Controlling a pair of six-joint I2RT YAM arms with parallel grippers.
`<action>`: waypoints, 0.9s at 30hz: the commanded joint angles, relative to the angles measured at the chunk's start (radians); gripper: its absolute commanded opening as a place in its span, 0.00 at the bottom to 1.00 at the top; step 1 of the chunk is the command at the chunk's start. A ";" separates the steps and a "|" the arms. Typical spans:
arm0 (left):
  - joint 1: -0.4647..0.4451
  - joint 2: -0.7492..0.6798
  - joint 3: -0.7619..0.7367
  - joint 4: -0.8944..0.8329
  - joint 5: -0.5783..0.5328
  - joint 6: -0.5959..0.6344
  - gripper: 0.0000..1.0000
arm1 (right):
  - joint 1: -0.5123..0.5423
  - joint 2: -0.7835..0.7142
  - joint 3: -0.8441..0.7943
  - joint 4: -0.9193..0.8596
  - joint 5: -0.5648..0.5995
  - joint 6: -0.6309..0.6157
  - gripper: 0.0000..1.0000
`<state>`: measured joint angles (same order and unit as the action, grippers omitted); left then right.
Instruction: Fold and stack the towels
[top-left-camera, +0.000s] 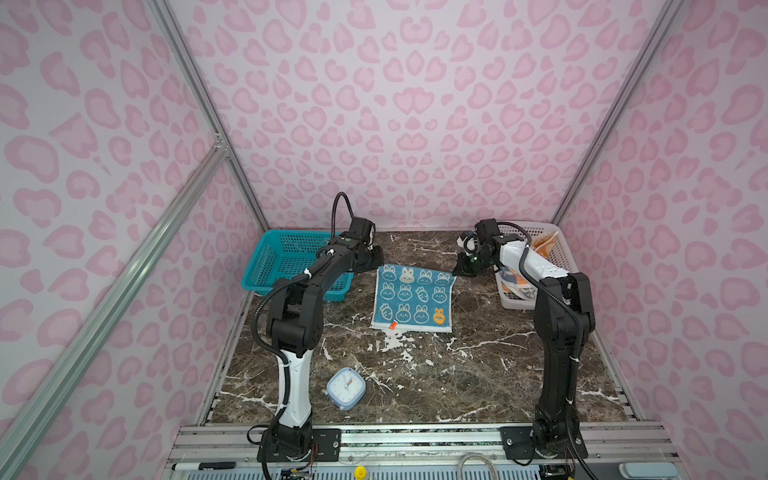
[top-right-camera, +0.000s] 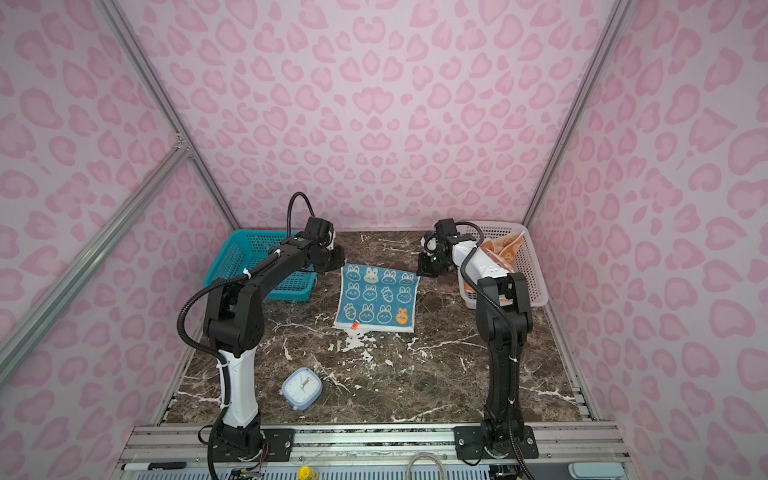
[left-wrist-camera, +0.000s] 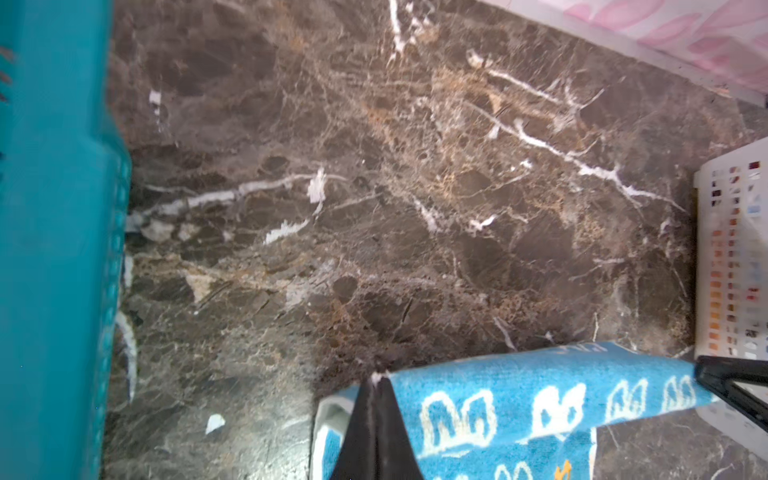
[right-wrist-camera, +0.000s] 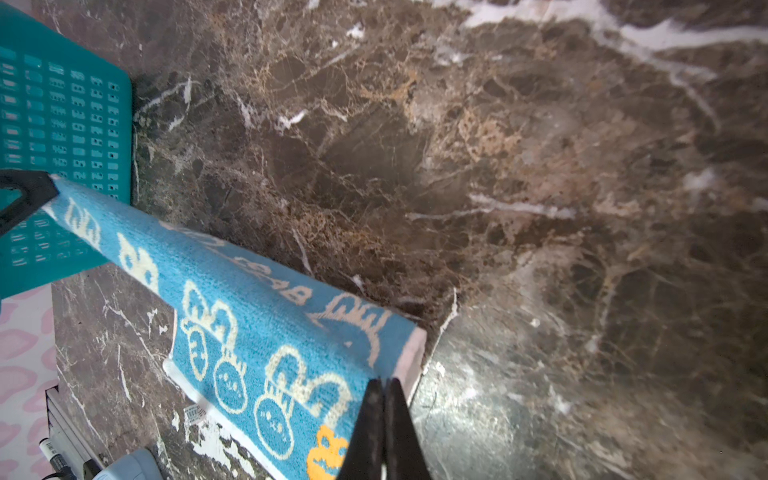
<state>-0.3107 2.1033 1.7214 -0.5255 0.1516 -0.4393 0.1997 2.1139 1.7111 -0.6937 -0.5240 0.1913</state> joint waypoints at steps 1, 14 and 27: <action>0.002 -0.047 -0.047 0.041 -0.019 -0.028 0.04 | 0.005 -0.025 -0.051 0.030 0.014 0.012 0.00; -0.009 -0.132 -0.238 0.093 -0.033 -0.086 0.04 | 0.054 -0.153 -0.276 0.100 0.027 0.040 0.00; -0.046 -0.205 -0.433 0.120 -0.047 -0.143 0.03 | 0.080 -0.191 -0.431 0.166 0.027 0.082 0.00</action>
<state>-0.3511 1.9087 1.3102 -0.4152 0.1402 -0.5659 0.2718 1.9133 1.3037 -0.5495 -0.5095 0.2527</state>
